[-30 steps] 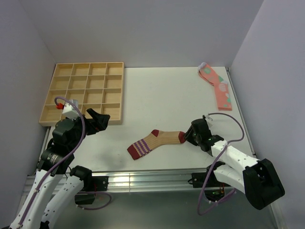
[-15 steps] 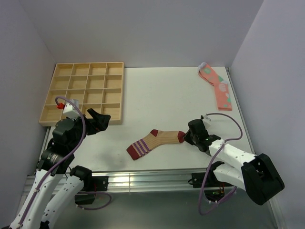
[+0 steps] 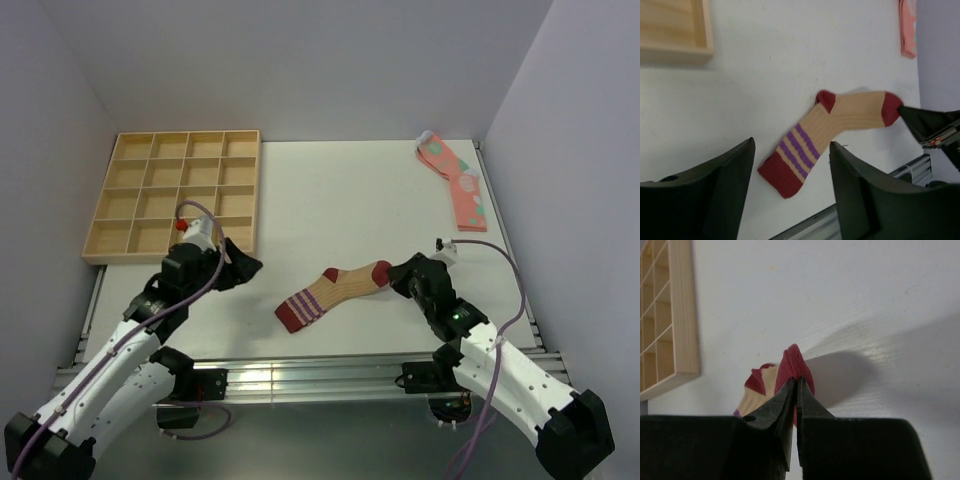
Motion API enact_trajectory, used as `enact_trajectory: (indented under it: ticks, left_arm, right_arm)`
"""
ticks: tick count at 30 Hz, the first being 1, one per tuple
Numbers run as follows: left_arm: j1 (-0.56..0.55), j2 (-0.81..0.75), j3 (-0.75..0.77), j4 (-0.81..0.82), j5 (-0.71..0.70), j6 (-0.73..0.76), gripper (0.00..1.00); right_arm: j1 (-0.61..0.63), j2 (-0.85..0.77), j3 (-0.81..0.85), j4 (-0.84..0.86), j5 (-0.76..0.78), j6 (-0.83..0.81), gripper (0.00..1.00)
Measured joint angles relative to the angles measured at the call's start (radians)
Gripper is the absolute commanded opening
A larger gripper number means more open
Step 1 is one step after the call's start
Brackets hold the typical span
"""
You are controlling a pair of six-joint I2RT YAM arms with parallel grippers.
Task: Roll the socks
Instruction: Fold the sock at the center of the board.
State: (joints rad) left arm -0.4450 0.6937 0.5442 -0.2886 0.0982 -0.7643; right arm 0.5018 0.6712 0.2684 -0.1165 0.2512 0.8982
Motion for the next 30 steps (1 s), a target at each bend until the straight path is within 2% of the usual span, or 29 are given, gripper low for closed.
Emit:
enact_trajectory:
  ticks: [1, 3, 4, 7, 10, 15, 23, 30]
  left_arm:
    - [-0.030, 0.013, -0.024, 0.010, -0.008, -0.016, 0.55]
    - [-0.103, 0.043, -0.072, 0.046, -0.028, -0.053, 0.47]
    - [-0.134, 0.056, -0.087, 0.056, -0.040, -0.069, 0.40]
    - [-0.236, 0.105, -0.121, 0.106, -0.089, -0.117, 0.29]
    - [-0.336, 0.168, -0.133, 0.146, -0.148, -0.155, 0.22]
    - [-0.441, 0.294, -0.135, 0.216, -0.222, -0.209, 0.17]
    - [-0.517, 0.466, -0.137, 0.308, -0.279, -0.256, 0.15]
    - [-0.542, 0.554, -0.137, 0.352, -0.294, -0.279, 0.13]
  right_arm:
    - [0.000, -0.023, 0.000, 0.000, -0.001, -0.008, 0.07]
    - [0.003, -0.057, 0.000, -0.002, -0.001, -0.022, 0.07]
    - [0.003, -0.073, 0.000, -0.002, -0.002, -0.029, 0.06]
    - [0.006, -0.111, -0.002, -0.001, -0.008, -0.048, 0.06]
    - [0.007, -0.132, -0.003, 0.005, -0.021, -0.060, 0.05]
    - [0.024, -0.140, -0.010, 0.016, -0.050, -0.075, 0.03]
    - [0.111, -0.111, -0.005, 0.039, -0.052, -0.089, 0.00]
    - [0.278, 0.006, 0.062, 0.079, 0.004, -0.090, 0.00]
